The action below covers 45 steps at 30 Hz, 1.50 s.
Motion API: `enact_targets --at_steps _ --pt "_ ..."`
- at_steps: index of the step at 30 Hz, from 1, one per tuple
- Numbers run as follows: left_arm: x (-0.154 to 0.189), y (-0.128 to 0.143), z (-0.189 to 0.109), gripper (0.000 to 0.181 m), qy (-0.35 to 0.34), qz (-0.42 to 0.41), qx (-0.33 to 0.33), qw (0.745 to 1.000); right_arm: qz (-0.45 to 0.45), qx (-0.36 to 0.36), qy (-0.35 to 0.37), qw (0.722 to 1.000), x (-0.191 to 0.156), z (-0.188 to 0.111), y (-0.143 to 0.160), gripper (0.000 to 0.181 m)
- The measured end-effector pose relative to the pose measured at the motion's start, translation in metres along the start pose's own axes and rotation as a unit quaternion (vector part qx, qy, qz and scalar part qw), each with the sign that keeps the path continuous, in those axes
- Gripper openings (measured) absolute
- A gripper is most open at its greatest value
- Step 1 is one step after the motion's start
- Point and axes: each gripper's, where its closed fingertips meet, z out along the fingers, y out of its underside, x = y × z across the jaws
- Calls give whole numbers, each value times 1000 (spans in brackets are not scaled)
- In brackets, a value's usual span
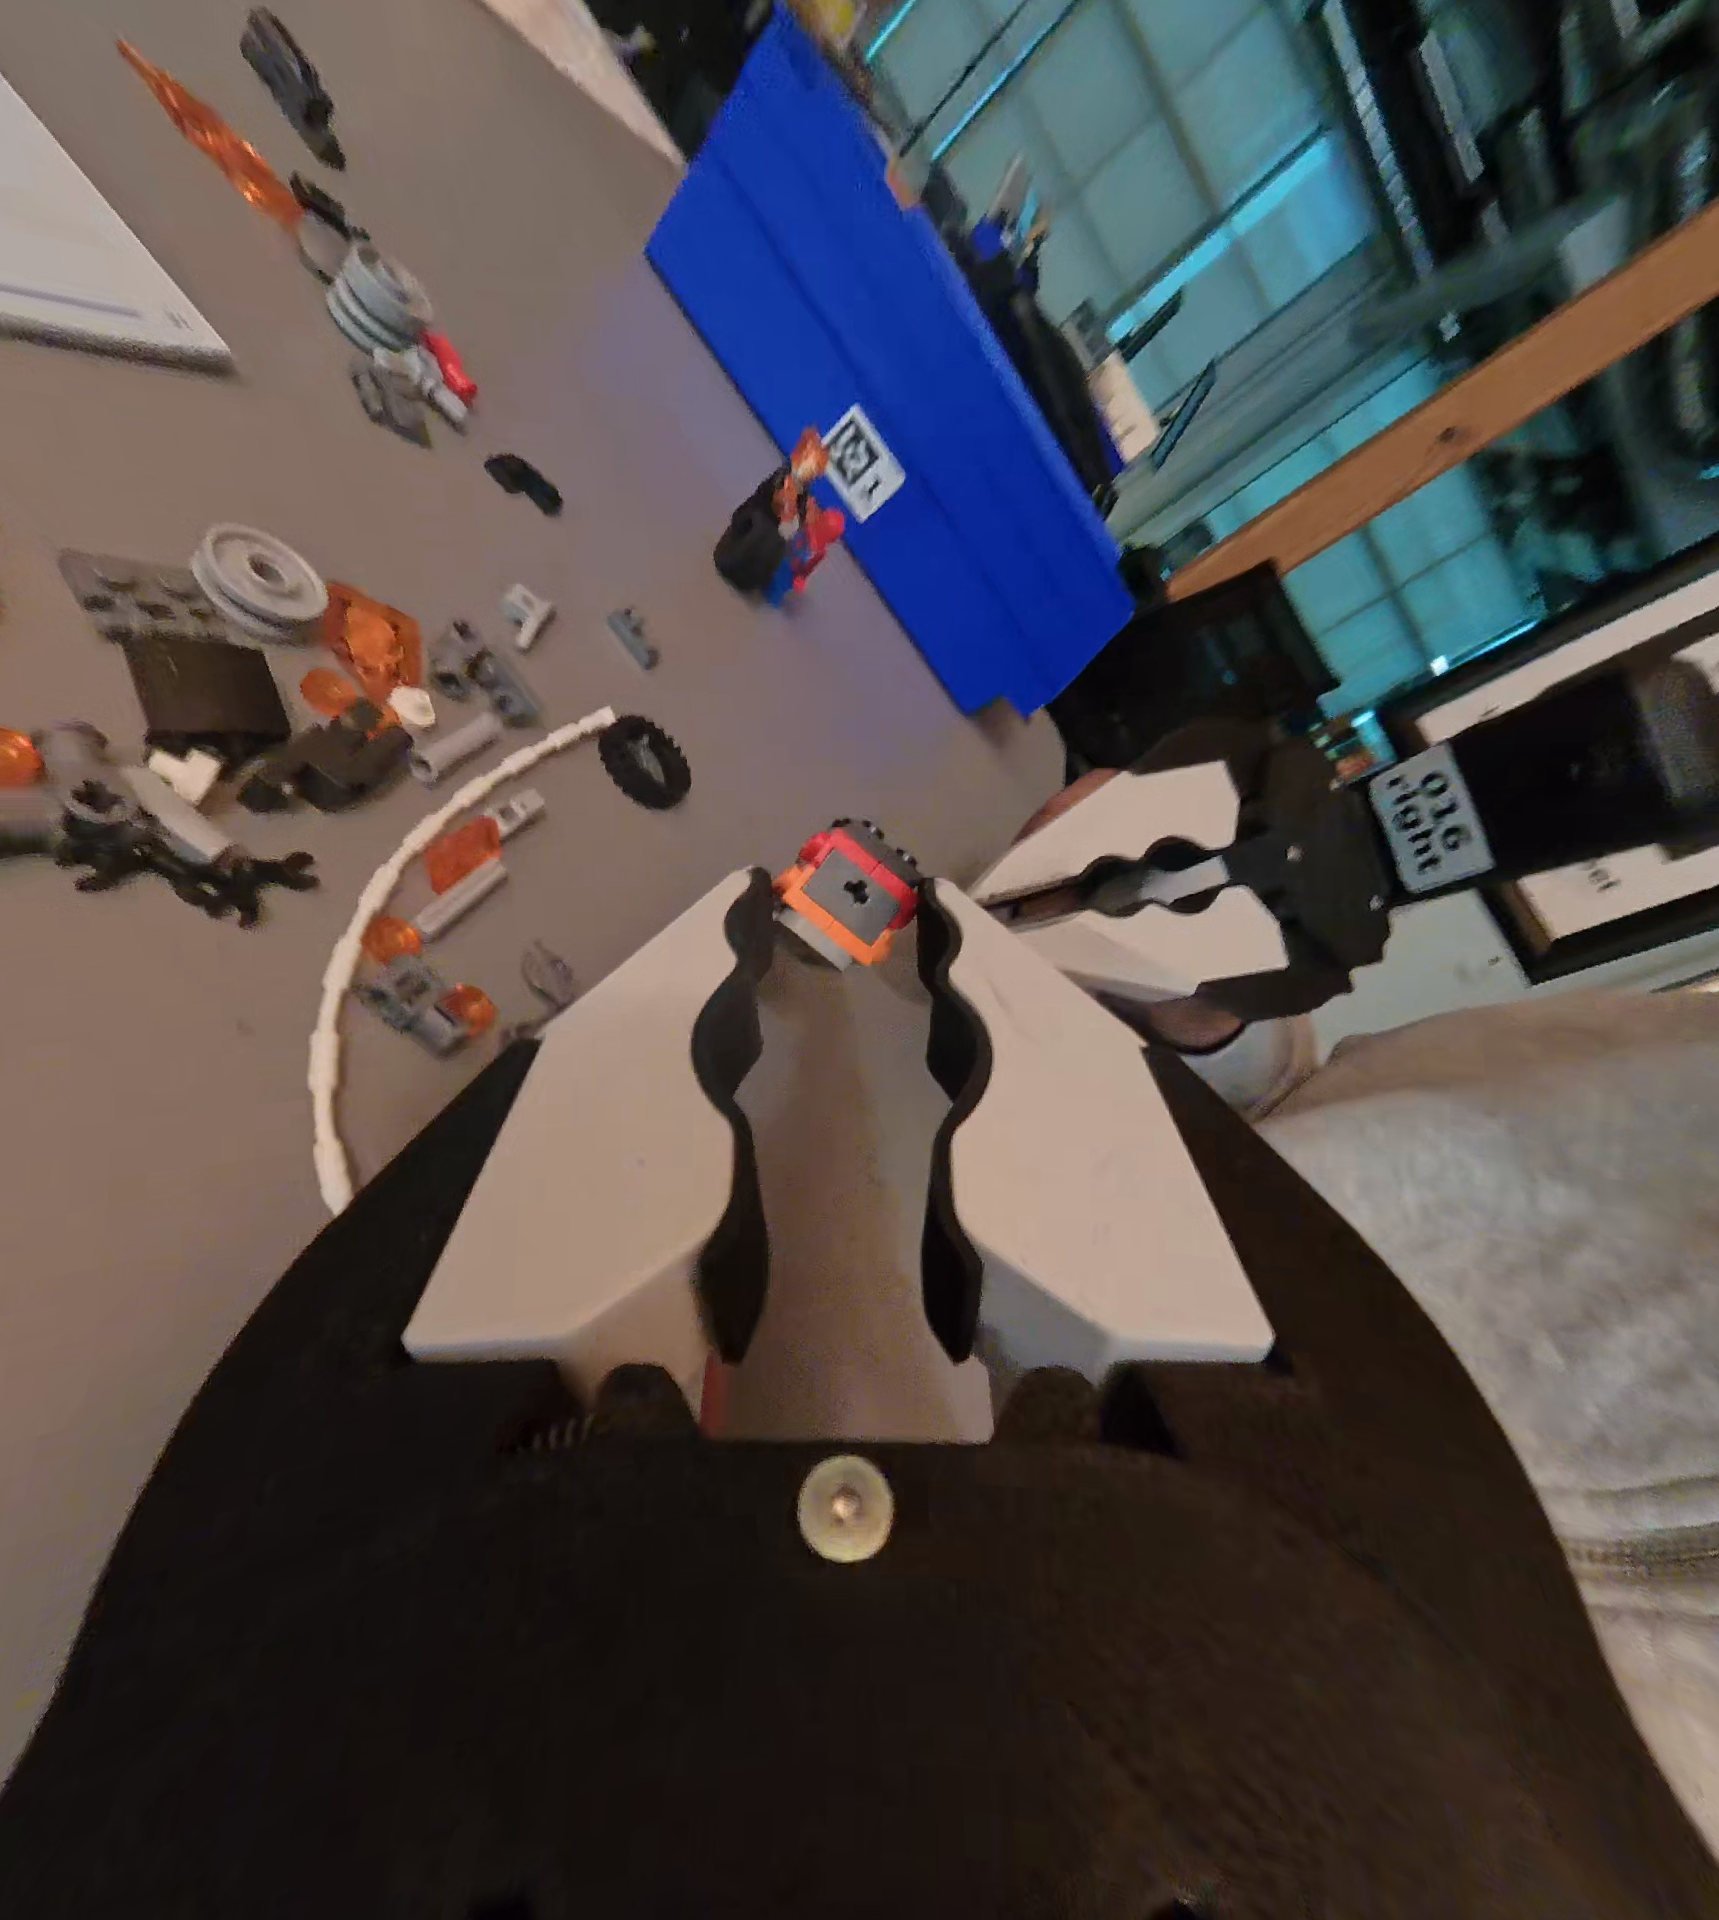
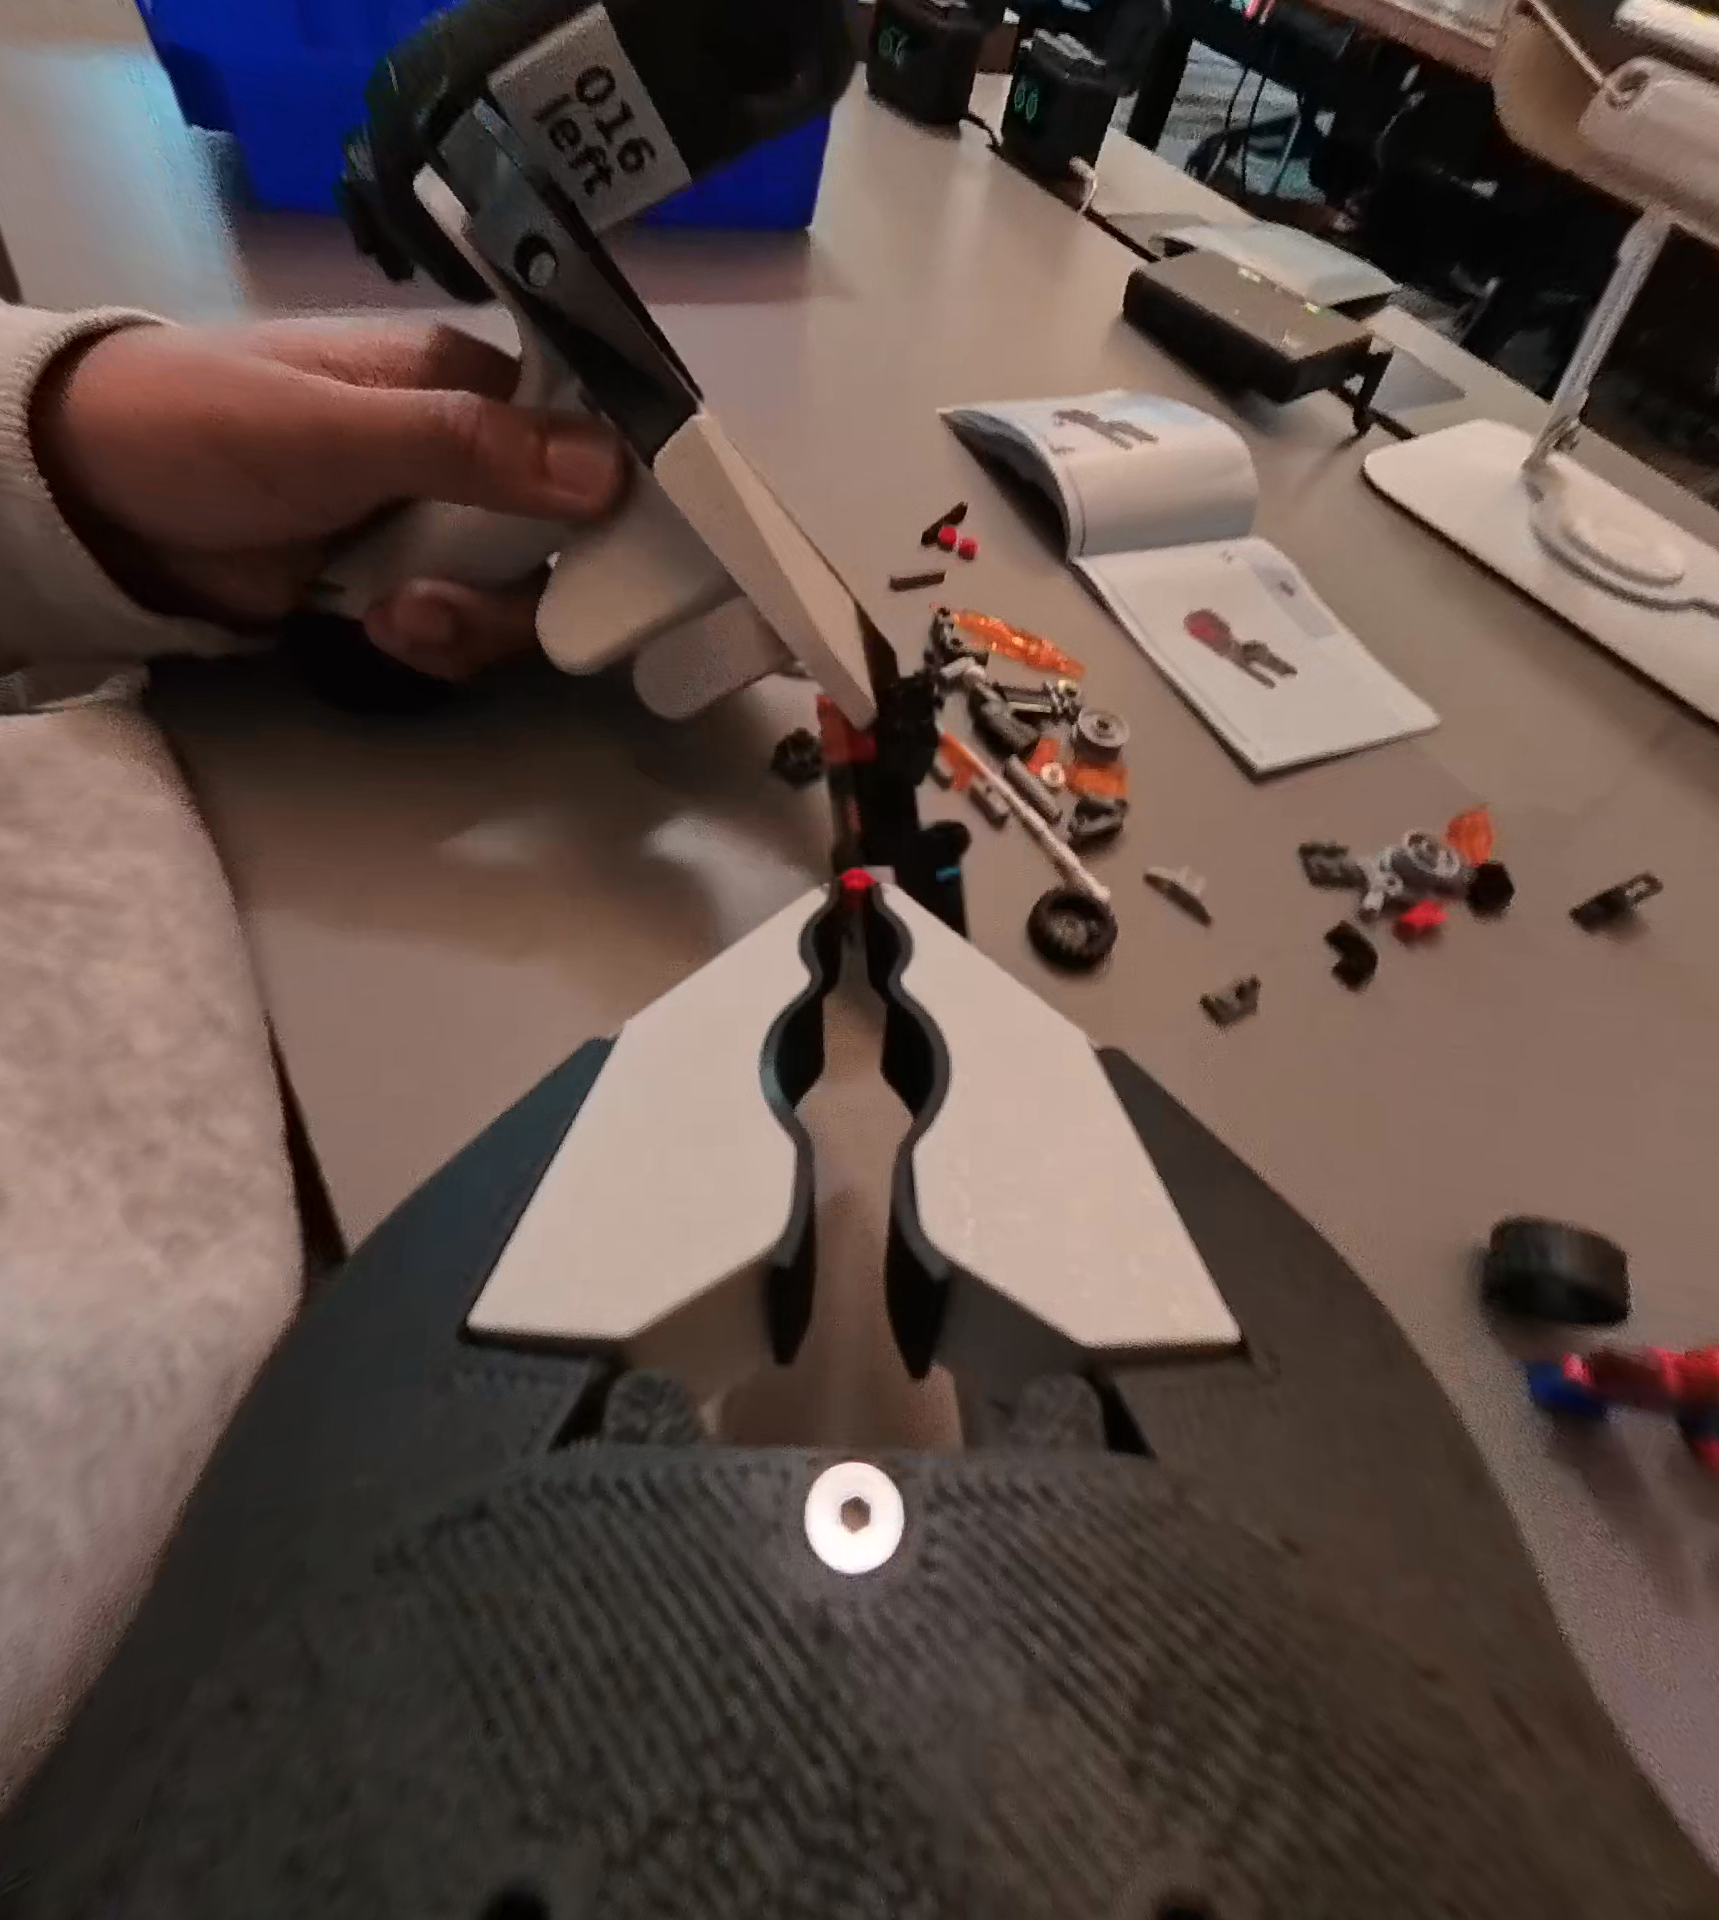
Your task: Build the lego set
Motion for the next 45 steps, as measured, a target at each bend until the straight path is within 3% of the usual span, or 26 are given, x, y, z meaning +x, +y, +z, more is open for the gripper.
enact_targets --at_steps 1,12,20,22,24,26,29,35,45 --pt "0 5 1 25 -12 8 -11 1000 5 -2 0 1000 -1 -6 3 2" --pt "1 61 -9 26 -102 41 -115 987 -2 21 -1 1000 -14 -17 5 2" --pt "4 67 -9 43 -140 49 -141 979 -15 26 9 1000 -18 -20 5 2" --pt "2 68 -9 40 -168 70 -163 970 -18 25 12 999 -19 -21 5 2" --pt "-2 70 -9 26 -194 90 -189 958 -21 24 14 999 -19 -20 6 2" --pt "-1 73 -8 25 -196 91 -208 954 -22 22 14 999 -19 -19 6 2" --pt "0 71 -7 25 -177 69 -204 960 -22 24 9 999 -21 -17 4 2" --pt "18 54 -6 25 -27 -76 -106 991 -15 30 -11 999 -28 -7 -2 2" --pt "7 63 -4 25 -23 -95 -105 990 -3 -44 -61 997 -46 19 11 2"
